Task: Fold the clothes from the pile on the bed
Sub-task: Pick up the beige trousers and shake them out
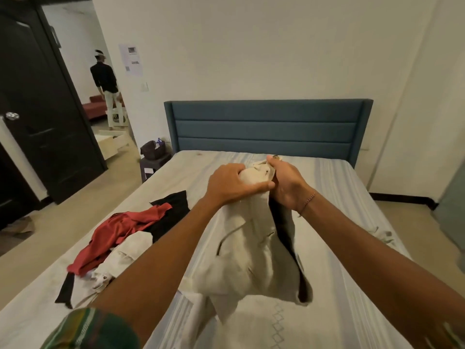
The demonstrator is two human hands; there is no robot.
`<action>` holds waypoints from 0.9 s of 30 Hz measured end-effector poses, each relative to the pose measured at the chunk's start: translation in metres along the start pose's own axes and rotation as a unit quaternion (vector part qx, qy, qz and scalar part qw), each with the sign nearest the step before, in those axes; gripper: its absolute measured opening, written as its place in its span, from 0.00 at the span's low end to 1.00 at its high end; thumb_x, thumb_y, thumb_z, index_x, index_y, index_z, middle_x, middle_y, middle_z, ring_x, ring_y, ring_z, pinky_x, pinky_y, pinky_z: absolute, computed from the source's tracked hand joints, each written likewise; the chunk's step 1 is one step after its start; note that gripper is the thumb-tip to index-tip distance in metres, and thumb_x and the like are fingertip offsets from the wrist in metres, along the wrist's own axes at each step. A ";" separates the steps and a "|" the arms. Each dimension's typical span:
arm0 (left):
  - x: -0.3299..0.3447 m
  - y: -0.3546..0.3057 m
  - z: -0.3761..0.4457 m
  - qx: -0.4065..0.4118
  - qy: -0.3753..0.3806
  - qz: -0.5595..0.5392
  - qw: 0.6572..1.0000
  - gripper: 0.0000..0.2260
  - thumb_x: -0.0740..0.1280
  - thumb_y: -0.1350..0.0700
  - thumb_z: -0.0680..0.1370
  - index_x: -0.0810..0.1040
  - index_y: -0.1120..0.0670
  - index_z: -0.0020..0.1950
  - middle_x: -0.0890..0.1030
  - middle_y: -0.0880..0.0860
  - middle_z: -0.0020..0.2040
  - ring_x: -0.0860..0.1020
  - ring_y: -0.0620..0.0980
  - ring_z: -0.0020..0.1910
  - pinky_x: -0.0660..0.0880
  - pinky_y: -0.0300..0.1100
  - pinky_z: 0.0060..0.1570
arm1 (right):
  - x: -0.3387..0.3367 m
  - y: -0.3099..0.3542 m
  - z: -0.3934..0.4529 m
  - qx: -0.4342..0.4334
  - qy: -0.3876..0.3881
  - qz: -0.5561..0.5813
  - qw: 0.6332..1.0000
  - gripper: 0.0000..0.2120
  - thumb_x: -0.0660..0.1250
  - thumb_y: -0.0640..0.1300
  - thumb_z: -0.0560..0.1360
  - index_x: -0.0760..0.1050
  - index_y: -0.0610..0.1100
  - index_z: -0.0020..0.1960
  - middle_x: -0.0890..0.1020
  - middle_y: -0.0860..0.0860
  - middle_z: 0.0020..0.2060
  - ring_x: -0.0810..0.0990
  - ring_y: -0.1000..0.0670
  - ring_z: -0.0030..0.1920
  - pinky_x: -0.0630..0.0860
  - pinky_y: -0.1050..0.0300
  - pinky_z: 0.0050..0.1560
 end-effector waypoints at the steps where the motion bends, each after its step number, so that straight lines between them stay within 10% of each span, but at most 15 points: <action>1: -0.003 -0.005 0.000 0.004 -0.017 0.020 1.000 0.32 0.63 0.19 0.58 0.73 0.48 0.36 0.76 0.44 0.33 0.75 0.45 0.34 0.66 0.38 0.32 | 0.001 0.007 -0.003 -0.003 0.001 0.011 1.000 0.21 0.55 0.49 0.86 0.76 0.33 0.60 0.84 0.37 0.55 0.84 0.42 0.51 0.84 0.53 0.44; 5: -0.016 -0.027 -0.005 0.046 -0.087 0.087 0.991 0.37 0.68 0.22 0.59 0.69 0.51 0.51 0.77 0.45 0.40 0.76 0.45 0.36 0.71 0.40 0.33 | 0.003 0.032 -0.010 -0.023 0.044 0.024 0.998 0.26 0.50 0.53 0.87 0.77 0.33 0.57 0.86 0.39 0.47 0.85 0.45 0.45 0.82 0.53 0.46; 12: -0.040 -0.039 0.003 -0.006 -0.182 0.038 0.983 0.08 0.64 0.57 0.81 0.80 0.59 0.48 0.74 0.55 0.46 0.73 0.51 0.46 0.65 0.40 0.43 | -0.007 0.057 -0.020 -0.124 0.003 -0.120 0.985 0.20 0.53 0.52 0.86 0.77 0.40 0.60 0.87 0.46 0.48 0.87 0.47 0.50 0.83 0.51 0.54; 16: -0.052 -0.033 0.017 -0.130 -0.148 -0.085 0.977 0.12 0.61 0.63 0.81 0.76 0.56 0.38 0.77 0.53 0.38 0.75 0.52 0.40 0.69 0.46 0.36 | -0.015 0.060 -0.031 -0.287 -0.047 -0.380 0.878 0.19 0.61 0.62 0.81 0.79 0.49 0.58 0.84 0.53 0.51 0.82 0.50 0.55 0.79 0.58 0.56; 20: -0.057 -0.031 0.038 -0.214 -0.129 -0.292 0.923 0.10 0.60 0.66 0.79 0.79 0.57 0.44 0.81 0.59 0.43 0.80 0.57 0.43 0.80 0.51 0.40 | -0.016 0.008 -0.028 -0.291 0.027 -0.597 0.747 0.51 0.62 0.81 0.65 0.54 0.55 0.79 0.72 0.50 0.72 0.73 0.46 0.69 0.68 0.38 0.72; 27: -0.066 -0.042 0.052 -0.181 -0.066 -0.233 0.953 0.09 0.56 0.56 0.85 0.75 0.56 0.54 0.76 0.55 0.43 0.76 0.49 0.39 0.73 0.39 0.35 | -0.012 -0.006 -0.047 -0.304 0.082 -0.466 0.827 0.18 0.68 0.57 0.76 0.75 0.46 0.59 0.81 0.53 0.55 0.81 0.51 0.50 0.79 0.61 0.54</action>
Point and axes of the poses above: each hand's wrist, its own z-axis towards the middle knuckle, its own x-axis out of the palm, y = z × x, the point moved 7 cm from there along z, towards the middle knuckle
